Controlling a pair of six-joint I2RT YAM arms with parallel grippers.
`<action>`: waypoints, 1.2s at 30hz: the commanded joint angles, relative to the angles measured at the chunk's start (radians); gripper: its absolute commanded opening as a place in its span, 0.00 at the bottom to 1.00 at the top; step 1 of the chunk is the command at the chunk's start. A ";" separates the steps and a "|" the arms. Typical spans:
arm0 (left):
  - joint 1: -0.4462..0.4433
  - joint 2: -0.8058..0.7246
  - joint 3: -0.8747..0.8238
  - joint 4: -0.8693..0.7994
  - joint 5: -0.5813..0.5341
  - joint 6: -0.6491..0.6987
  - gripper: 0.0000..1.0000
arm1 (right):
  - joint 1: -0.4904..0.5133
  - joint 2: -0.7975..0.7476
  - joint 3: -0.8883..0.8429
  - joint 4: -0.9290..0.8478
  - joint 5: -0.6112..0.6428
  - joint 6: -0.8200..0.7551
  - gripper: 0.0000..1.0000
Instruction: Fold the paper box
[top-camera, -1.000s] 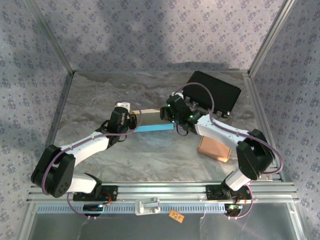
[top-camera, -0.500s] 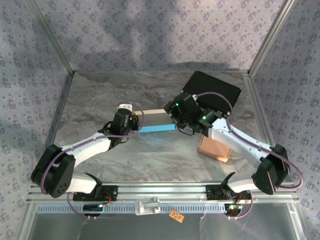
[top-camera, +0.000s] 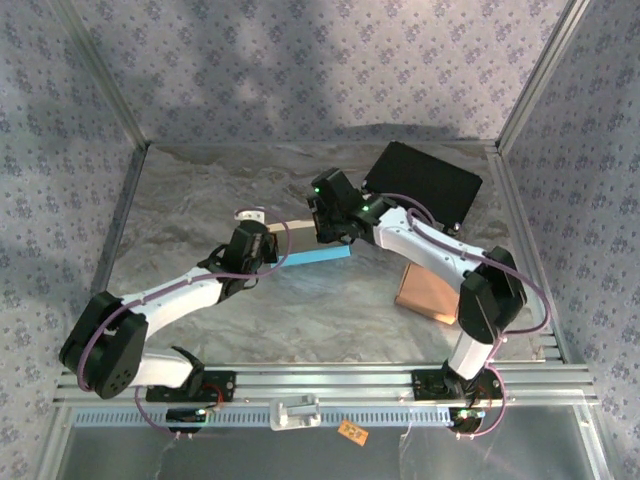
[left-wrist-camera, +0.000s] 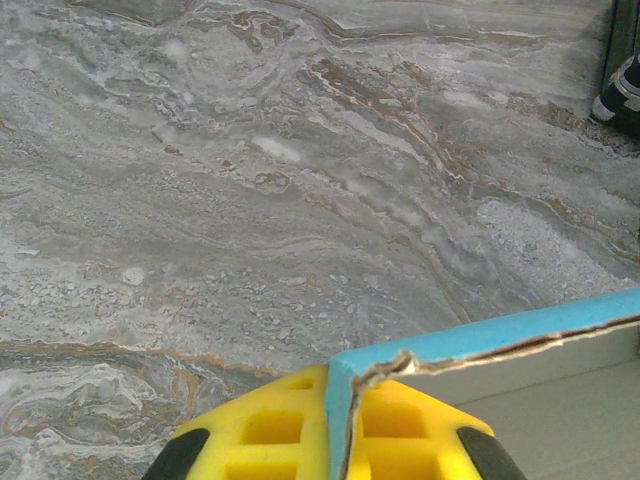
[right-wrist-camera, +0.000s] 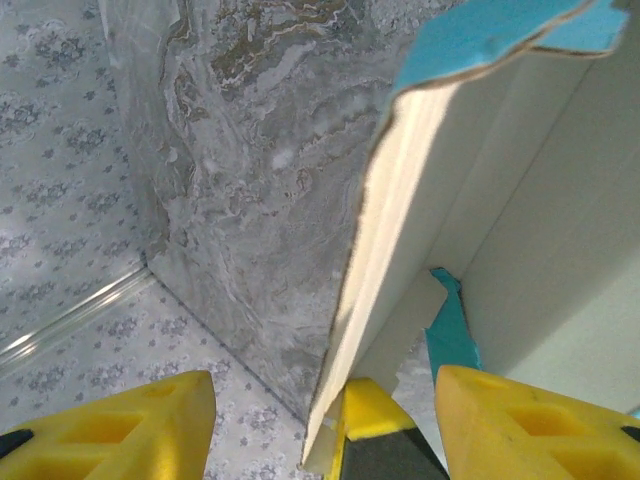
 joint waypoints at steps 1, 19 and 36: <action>-0.006 -0.019 0.024 -0.038 -0.026 -0.003 0.02 | -0.007 0.033 0.065 -0.061 0.007 0.028 0.61; -0.017 -0.014 0.032 -0.037 -0.042 0.000 0.02 | -0.040 0.108 0.114 -0.130 -0.048 0.007 0.42; -0.027 -0.076 0.079 -0.126 -0.045 -0.035 0.44 | -0.061 0.096 0.069 -0.129 -0.098 -0.006 0.00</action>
